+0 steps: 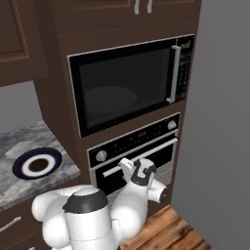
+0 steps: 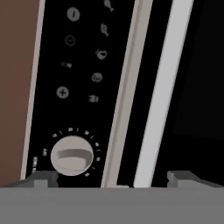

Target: Take the baked cake out of the oven and place it on the plate for cooling. Then close the oven door.

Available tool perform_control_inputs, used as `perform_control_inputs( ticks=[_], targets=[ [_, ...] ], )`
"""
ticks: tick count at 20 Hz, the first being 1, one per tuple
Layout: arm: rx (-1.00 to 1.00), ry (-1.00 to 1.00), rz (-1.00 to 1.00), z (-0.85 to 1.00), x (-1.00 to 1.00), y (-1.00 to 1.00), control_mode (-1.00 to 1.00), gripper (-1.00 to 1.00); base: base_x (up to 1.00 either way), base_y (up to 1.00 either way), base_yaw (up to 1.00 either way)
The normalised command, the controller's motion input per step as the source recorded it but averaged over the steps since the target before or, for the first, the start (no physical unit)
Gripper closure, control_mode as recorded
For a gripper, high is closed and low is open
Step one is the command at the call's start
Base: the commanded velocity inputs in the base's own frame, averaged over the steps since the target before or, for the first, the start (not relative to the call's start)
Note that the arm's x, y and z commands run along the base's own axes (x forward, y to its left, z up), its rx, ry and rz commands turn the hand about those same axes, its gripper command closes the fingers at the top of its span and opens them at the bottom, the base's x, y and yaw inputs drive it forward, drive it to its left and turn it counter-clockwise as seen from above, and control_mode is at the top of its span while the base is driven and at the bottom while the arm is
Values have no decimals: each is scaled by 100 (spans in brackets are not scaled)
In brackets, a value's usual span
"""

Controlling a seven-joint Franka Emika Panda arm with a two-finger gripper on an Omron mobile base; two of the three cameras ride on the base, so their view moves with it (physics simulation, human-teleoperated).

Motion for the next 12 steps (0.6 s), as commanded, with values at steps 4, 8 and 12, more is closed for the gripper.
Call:
perform_control_inputs(
  ticks=[4,8,12],
  targets=[
    [0,0,-1,-14,0,14,-100,-100,0,0,0],
    [0,0,-1,-10,3,4,-100,-100,0,0,0],
    [1,0,-1,-3,11,0,-100,-100,0,0,0]
  ],
)
